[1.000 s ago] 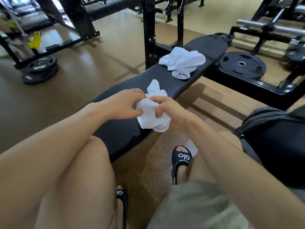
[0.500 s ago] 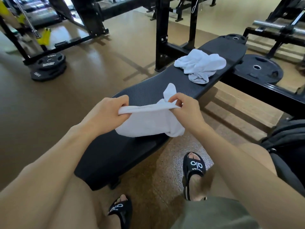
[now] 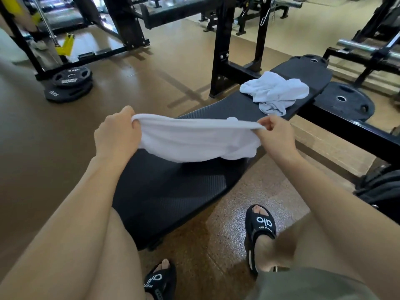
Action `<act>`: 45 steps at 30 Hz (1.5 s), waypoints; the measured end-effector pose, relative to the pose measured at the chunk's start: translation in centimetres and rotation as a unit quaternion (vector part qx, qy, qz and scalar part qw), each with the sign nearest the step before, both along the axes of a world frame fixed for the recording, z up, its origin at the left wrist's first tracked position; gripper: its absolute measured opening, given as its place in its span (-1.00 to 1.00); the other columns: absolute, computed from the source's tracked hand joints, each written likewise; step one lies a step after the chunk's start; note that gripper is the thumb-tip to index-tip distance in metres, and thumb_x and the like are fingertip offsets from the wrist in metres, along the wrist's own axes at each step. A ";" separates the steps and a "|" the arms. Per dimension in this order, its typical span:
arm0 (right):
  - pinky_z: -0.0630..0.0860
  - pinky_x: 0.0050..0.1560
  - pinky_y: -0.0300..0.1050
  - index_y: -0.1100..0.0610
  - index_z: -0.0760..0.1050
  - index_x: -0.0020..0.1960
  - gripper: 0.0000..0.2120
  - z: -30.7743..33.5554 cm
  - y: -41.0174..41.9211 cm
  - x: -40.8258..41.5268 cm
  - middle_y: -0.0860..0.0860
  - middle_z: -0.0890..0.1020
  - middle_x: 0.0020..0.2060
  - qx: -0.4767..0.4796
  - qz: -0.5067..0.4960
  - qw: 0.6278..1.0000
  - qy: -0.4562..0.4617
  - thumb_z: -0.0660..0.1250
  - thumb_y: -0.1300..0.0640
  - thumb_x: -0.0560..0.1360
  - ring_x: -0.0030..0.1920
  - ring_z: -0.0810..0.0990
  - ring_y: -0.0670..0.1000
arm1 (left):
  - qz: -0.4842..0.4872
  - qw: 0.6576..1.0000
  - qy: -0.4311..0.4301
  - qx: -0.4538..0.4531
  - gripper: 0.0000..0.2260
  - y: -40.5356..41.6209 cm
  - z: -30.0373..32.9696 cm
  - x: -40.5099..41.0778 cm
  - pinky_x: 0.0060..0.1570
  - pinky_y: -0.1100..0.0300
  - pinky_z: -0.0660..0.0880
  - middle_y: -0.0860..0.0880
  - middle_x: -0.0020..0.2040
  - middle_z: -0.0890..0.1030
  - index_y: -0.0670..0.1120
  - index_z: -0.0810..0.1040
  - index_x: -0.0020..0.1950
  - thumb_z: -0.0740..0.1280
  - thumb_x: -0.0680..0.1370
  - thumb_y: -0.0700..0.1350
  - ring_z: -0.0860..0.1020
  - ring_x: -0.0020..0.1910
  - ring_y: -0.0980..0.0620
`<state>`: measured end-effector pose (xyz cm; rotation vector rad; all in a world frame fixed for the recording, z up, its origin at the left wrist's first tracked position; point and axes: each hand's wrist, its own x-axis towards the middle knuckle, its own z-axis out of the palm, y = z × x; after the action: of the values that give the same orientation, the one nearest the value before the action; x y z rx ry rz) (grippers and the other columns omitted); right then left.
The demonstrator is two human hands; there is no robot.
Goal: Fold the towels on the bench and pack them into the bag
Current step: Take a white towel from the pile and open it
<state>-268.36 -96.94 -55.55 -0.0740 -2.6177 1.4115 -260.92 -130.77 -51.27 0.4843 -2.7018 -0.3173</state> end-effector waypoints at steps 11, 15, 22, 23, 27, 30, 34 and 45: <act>0.34 -0.29 -0.22 0.19 0.45 -0.19 -0.80 -1.3 -6.3 1.2 0.06 0.52 -0.30 0.041 0.172 0.983 -0.042 0.30 0.12 0.57 -0.30 0.43 -0.07 | -0.220 0.950 -0.184 0.124 -0.44 5.4 -2.5 -1.4 0.23 0.07 0.42 0.01 0.36 0.51 0.06 0.30 0.49 0.42 0.53 0.02 0.47 0.34 -0.01; 0.33 -0.28 -0.25 0.01 0.55 -0.18 -0.87 -0.7 -7.9 1.9 -0.03 0.59 -0.29 0.031 0.273 0.962 -0.008 0.34 0.06 0.54 -0.26 0.48 -0.11 | -0.317 0.921 -0.168 0.152 -0.68 7.7 -3.0 -2.1 0.14 0.07 0.52 0.15 0.17 0.61 0.09 0.45 0.28 0.37 0.58 0.13 0.57 0.16 0.11; 0.37 -0.31 -0.22 0.06 0.55 -0.18 -0.90 0.5 -6.4 1.7 0.01 0.57 -0.35 0.008 0.178 0.982 0.057 0.38 0.10 0.51 -0.32 0.48 -0.07 | -0.304 0.935 -0.120 0.139 -0.93 7.8 -3.6 -2.7 -0.31 0.16 0.35 0.01 -0.28 0.51 -0.04 0.39 -0.08 0.25 0.59 -0.16 0.41 -0.33 0.03; 0.39 -0.31 -0.19 0.06 0.54 -0.18 -0.91 0.7 -6.3 1.6 0.02 0.57 -0.36 0.006 0.162 0.985 0.060 0.37 0.11 0.50 -0.32 0.49 -0.06 | -0.294 0.940 -0.107 0.135 -0.92 7.8 -3.5 -2.8 -0.32 0.16 0.32 0.00 -0.29 0.48 -0.06 0.37 -0.09 0.24 0.58 -0.17 0.38 -0.33 0.03; 0.45 -0.28 -0.04 0.03 0.52 -0.10 -0.98 0.5 -5.5 1.4 0.02 0.55 -0.34 0.065 0.133 0.988 0.040 0.35 0.11 0.50 -0.29 0.51 0.02 | -0.240 0.966 -0.017 0.096 -0.89 7.1 -2.7 -3.1 -0.30 0.06 0.29 -0.02 -0.25 0.40 -0.10 0.29 -0.10 0.20 0.59 -0.21 0.33 -0.29 -0.03; 0.44 -0.25 -0.04 0.01 0.50 0.12 -0.79 -0.3 -4.9 1.5 -0.03 0.57 -0.21 0.212 0.182 0.959 -0.040 0.35 0.00 0.52 -0.19 0.56 0.04 | -0.224 0.965 0.032 0.134 -0.91 6.9 -1.7 -2.9 -0.31 0.00 0.34 -0.03 -0.26 0.40 -0.10 0.27 -0.05 0.14 0.66 -0.19 0.33 -0.31 -0.02; 0.44 -0.12 -0.11 -0.07 0.40 0.39 -0.47 -0.2 -5.3 2.3 -0.08 0.56 -0.04 0.174 0.283 0.940 -0.072 0.46 -0.06 0.46 -0.11 0.53 -0.12 | -0.287 0.951 0.050 0.098 -0.91 8.0 -1.3 -2.0 -0.33 -0.03 0.36 0.01 -0.32 0.40 -0.08 0.29 -0.02 0.17 0.67 -0.15 0.38 -0.35 -0.06; 0.50 -0.30 -0.03 0.00 0.48 0.09 -0.90 1.2 -8.0 2.7 0.13 0.59 -0.36 -0.079 0.172 0.981 0.040 0.23 0.16 0.63 -0.37 0.55 0.08 | -0.298 0.951 -0.004 0.086 -0.86 8.3 -2.9 -2.3 -0.34 0.12 0.37 0.06 -0.26 0.45 -0.03 0.30 0.01 0.28 0.62 -0.09 0.42 -0.34 0.03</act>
<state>-265.63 -104.97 -54.37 0.4279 -2.5342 1.6867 -263.22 -122.45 -54.12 -0.3075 -2.7805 -0.7124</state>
